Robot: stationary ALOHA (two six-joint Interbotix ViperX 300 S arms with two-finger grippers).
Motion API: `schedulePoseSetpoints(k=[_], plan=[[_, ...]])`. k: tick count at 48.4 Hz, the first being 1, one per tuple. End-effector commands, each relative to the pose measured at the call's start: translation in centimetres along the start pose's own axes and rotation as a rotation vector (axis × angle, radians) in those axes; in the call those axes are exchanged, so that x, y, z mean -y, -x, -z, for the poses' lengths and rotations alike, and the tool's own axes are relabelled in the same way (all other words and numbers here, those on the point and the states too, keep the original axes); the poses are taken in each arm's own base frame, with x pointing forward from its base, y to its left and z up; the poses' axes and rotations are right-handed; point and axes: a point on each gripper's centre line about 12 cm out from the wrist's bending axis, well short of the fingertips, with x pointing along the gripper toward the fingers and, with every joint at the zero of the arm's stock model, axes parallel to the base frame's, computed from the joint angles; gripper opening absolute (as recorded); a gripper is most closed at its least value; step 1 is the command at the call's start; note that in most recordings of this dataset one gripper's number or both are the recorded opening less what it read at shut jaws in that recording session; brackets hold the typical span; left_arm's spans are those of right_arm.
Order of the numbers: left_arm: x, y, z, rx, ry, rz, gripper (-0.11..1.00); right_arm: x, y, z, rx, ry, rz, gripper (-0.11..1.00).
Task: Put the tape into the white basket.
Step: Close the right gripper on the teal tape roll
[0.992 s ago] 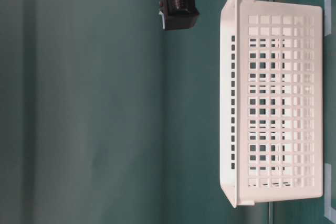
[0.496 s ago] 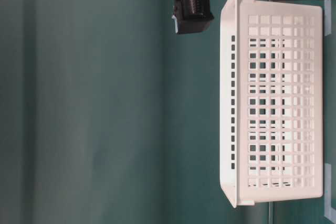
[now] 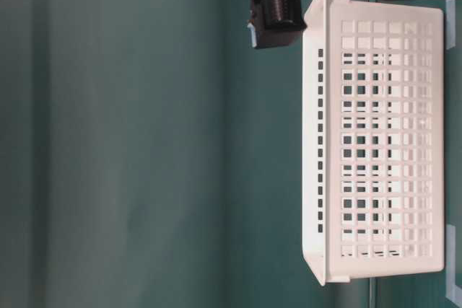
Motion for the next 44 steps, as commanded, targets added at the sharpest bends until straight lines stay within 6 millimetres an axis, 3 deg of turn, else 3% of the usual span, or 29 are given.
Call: schedulePoseSetpoints(k=[1,38,44], plan=[[-0.01,-0.08,-0.51,0.012,0.001,-0.002,0.35,-0.16,0.22,-0.64,0.023,-0.002,-0.005,1.0],[-0.03,-0.08,-0.49,0.011,0.001,-0.004,0.35,-0.08,-0.16,-0.18,0.004,0.0,-0.002,0.99],[-0.03,-0.08,-0.55,0.013,0.001,-0.004,0.35,-0.14,-0.08,-0.61,0.015,0.004,-0.003,0.87]])
